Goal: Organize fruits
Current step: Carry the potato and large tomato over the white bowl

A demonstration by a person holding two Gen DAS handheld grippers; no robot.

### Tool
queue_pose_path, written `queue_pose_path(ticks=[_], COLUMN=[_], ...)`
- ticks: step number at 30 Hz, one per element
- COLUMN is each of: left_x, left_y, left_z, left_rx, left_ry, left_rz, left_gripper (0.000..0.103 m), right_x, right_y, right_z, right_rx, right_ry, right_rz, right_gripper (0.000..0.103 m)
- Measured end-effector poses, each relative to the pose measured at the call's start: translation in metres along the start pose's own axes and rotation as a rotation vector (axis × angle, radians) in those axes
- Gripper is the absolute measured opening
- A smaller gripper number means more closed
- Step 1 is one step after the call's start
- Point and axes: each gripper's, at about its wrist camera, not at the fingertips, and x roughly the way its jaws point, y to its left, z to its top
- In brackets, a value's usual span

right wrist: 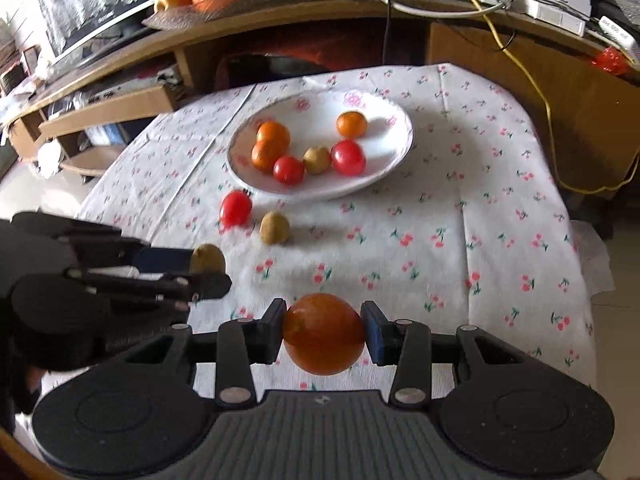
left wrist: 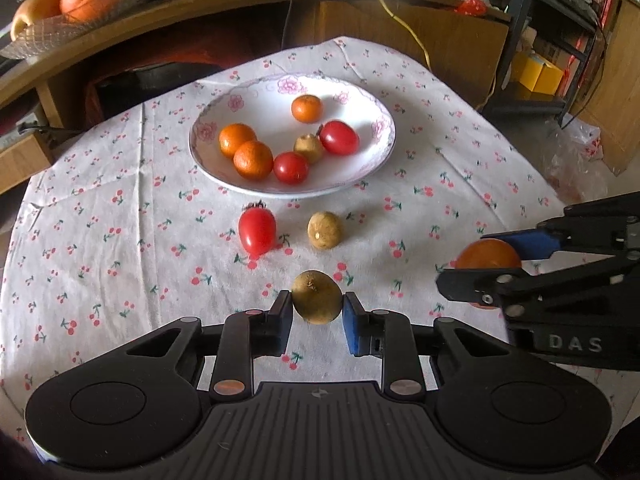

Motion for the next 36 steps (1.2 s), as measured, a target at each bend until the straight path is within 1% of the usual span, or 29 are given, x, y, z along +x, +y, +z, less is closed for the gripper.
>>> queue_pose_path(ticks=[12,22,36], left_x=[-0.001,0.0,0.023], left_y=[0.001,0.006,0.027], left_z=[0.019,0.042,0.089], left_rx=[-0.039,-0.035,-0.077], left_ry=[-0.038,-0.077,-0.11], left_rz=[-0.003,0.033,0.055], left_gripper=[0.034,0.033,0.032], right_x=[0.003,0.007,0.034], right_y=[-0.003,-0.008,-0.026], right_z=[0.02,0.042,0.091], right_rx=[0.052,0.078,0.135], right_ry=[-0.041,-0.081,-0.126], right_rz=[-0.005,-0.005,-0.004], right_gripper=[0.041,0.041,0.041])
